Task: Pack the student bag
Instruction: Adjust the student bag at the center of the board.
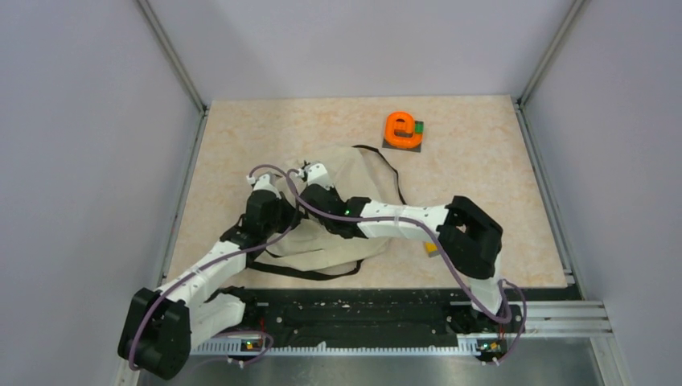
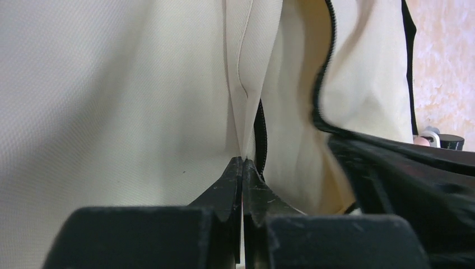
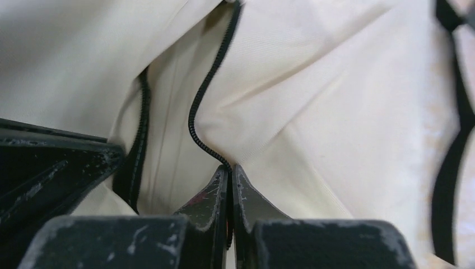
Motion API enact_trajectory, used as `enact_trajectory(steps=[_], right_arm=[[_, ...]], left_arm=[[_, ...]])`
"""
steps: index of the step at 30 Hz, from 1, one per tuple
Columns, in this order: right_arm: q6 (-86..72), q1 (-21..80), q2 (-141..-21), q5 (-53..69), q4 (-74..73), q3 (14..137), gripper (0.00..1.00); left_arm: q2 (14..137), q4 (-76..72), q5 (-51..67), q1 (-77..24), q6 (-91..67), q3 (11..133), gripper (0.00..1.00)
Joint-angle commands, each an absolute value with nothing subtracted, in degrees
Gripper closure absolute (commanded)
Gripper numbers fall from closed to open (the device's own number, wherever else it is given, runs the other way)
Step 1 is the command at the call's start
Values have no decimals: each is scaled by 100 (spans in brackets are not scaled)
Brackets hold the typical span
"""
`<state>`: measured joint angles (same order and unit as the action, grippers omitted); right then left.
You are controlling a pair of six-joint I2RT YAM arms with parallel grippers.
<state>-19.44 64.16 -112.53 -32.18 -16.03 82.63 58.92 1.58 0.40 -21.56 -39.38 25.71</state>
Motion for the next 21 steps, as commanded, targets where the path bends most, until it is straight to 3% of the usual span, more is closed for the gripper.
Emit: enact_trajectory(steps=[1,9,17,21], right_arm=[[-1522,6443,-9786,-4817,-320,7752,100],[-649,6448,-9005,-5688,2281,6275,100],[-865,6444,-9323,-5647,2058,6204,100],[-849,6448,-9253,-5318,1937,6221,100]], left_arm=[[5687,91,-209,-2131,-4173,2301,100],[5663,63,-229,-2133,-4298,2171,100],[5621,-38,177,-2135,-3973,2320,100],[5544,197,262,-2135,-3780,2555,86]])
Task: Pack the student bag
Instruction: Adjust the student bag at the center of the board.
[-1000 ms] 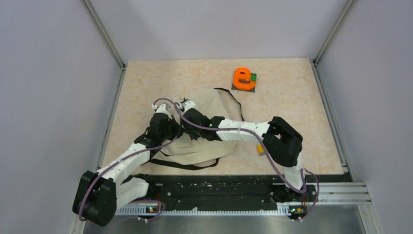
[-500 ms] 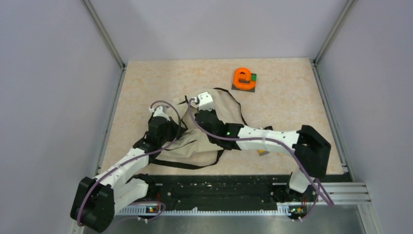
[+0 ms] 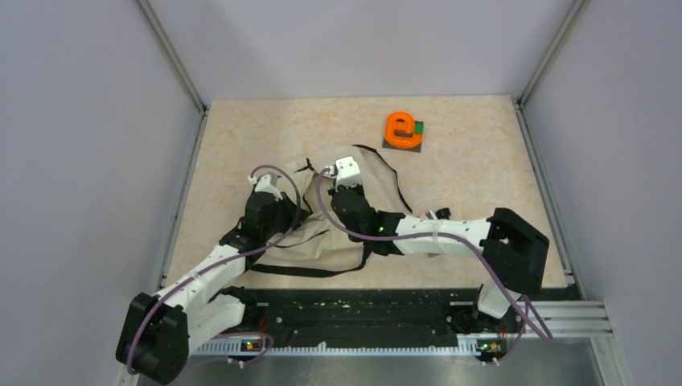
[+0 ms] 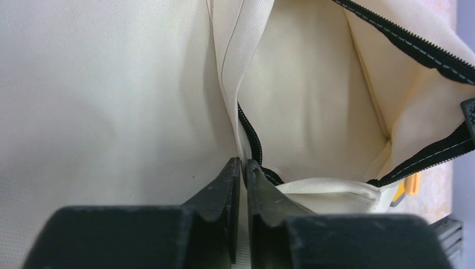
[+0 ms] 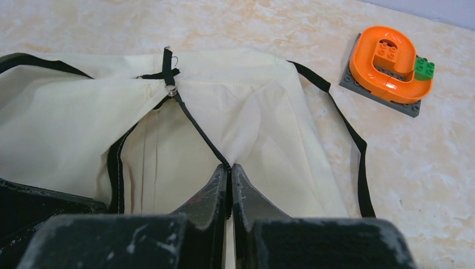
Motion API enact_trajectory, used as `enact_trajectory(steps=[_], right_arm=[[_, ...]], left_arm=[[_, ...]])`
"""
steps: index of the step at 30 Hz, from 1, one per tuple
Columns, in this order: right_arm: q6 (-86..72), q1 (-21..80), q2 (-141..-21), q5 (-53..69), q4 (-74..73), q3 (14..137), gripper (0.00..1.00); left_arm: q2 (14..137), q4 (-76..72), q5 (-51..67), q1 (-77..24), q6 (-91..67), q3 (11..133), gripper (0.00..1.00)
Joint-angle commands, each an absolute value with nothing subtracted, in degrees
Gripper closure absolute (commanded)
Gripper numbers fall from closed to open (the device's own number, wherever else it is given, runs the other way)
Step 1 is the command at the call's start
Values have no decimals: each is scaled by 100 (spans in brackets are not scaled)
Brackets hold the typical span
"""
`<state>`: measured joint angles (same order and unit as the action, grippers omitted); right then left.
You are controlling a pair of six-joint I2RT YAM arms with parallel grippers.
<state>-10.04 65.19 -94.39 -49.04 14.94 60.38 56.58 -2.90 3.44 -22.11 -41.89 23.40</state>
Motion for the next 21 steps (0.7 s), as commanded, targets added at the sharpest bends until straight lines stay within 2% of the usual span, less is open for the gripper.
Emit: enact_trajectory(steps=[1,5,9,14,16,21], right_arm=[[-834,6445,-9234,-5189,1879,6242,97],[-873,6445,-9212,-4616,1490,6419,62],[-978,6448,-9179,-3858,935,6645,40],[-1275,6449,-8757,-3051,389,6643,26],[-1337,6441,-8468,-2739,129,6615,23],[-1596,6288,-7941,-2852,-844,6496,18]], left_arm=[[5512,237,255,-2131,-3746,2606,81],[5439,426,123,-2135,-3626,2779,68],[5312,608,53,-2133,-3591,2894,61],[4936,819,-166,-2131,-3541,2927,49],[4740,863,-260,-2135,-3467,2911,43],[4379,834,-335,-2131,-3200,2840,33]])
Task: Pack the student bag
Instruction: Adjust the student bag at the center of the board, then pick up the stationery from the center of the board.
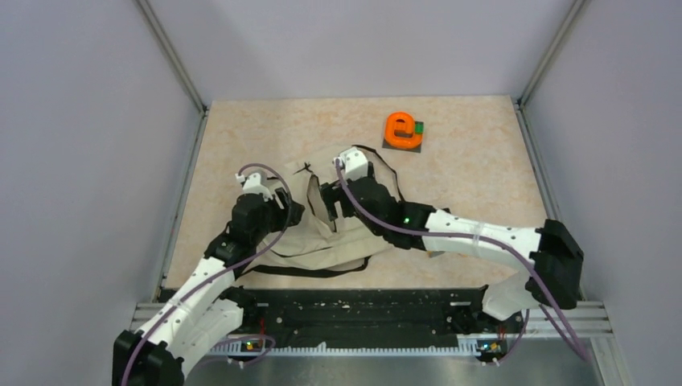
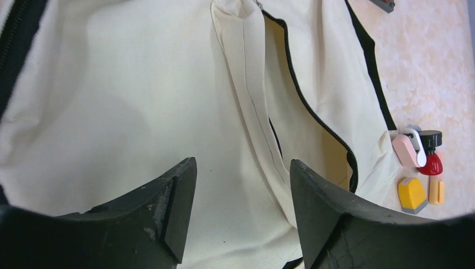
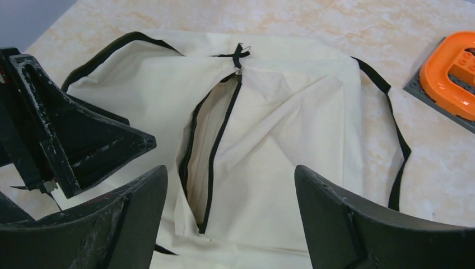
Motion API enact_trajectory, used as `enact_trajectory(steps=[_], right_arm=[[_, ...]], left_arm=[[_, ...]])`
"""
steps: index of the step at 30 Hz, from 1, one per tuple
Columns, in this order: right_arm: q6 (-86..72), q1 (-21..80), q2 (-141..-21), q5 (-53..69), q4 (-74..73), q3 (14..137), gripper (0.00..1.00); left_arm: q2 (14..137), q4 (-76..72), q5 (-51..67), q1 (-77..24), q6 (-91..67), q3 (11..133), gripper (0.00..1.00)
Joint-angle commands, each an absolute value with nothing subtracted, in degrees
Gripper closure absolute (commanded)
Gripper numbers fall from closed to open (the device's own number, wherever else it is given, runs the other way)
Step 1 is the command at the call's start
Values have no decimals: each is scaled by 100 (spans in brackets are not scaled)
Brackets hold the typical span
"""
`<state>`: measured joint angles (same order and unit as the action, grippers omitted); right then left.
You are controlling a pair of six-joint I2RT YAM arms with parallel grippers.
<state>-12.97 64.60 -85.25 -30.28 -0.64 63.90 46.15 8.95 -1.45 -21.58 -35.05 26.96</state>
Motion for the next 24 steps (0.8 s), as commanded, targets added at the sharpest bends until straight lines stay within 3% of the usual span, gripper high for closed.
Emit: enact_trajectory(steps=[1,13,24], right_arm=[[-1717,6188,-7837,-2866,-1085,6449,18],[-3050,4002,-6418,-2137,-2643,4600,13],[-3578,3380,-6093,-1967,-3048,3505,10]], left_arm=[[4370,839,-335,-2130,-3158,2839,32],[5273,346,194,-2127,-3327,3099,24],[6156,-329,448,-2079,-3429,3237,23]])
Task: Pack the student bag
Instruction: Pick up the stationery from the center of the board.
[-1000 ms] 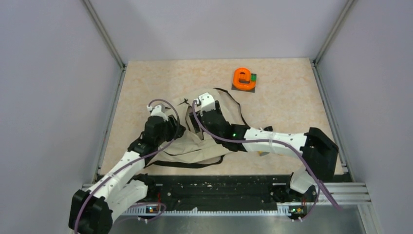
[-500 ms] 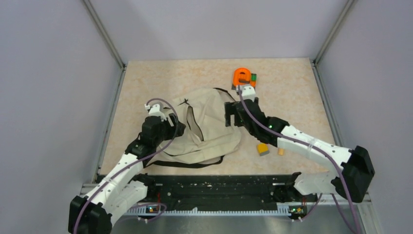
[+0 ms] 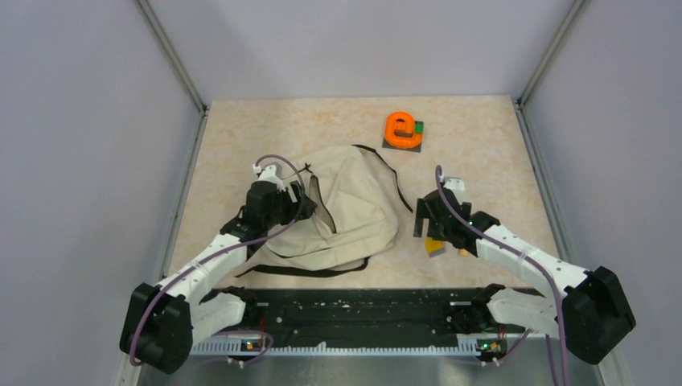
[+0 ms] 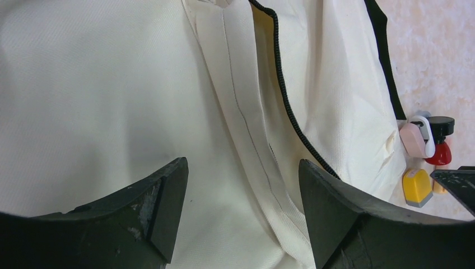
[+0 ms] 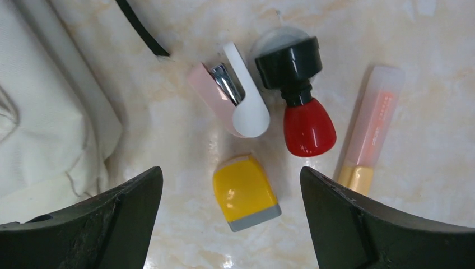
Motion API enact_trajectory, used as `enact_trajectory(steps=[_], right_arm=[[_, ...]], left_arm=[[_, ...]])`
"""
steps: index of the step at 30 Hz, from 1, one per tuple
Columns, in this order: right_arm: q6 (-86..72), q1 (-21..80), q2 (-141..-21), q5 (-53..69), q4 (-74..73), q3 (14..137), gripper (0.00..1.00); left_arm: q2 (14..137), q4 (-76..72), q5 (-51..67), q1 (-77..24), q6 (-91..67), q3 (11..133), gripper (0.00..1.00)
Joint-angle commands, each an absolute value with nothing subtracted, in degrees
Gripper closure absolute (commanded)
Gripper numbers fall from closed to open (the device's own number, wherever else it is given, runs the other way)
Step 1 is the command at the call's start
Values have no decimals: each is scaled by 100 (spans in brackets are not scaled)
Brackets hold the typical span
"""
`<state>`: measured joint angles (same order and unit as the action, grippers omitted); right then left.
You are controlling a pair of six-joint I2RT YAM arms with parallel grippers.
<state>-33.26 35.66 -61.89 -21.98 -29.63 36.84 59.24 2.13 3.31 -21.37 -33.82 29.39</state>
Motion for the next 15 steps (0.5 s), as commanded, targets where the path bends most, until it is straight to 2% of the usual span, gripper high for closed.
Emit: enact_trajectory(steps=[1,5,15], right_arm=[[-3584,3369,-6120,-1965,-3063,3465,10],[-3613,3340,-6247,-1974,-3119,3349,10],[-3556,3310,-6886,-1707,-2927,3264,14]], left_arm=[[6221,-333,444,-2075,-3424,3242,24],[6404,-372,326,-2065,-3378,3228,29],[6515,-310,82,-1996,-3364,3010,66]])
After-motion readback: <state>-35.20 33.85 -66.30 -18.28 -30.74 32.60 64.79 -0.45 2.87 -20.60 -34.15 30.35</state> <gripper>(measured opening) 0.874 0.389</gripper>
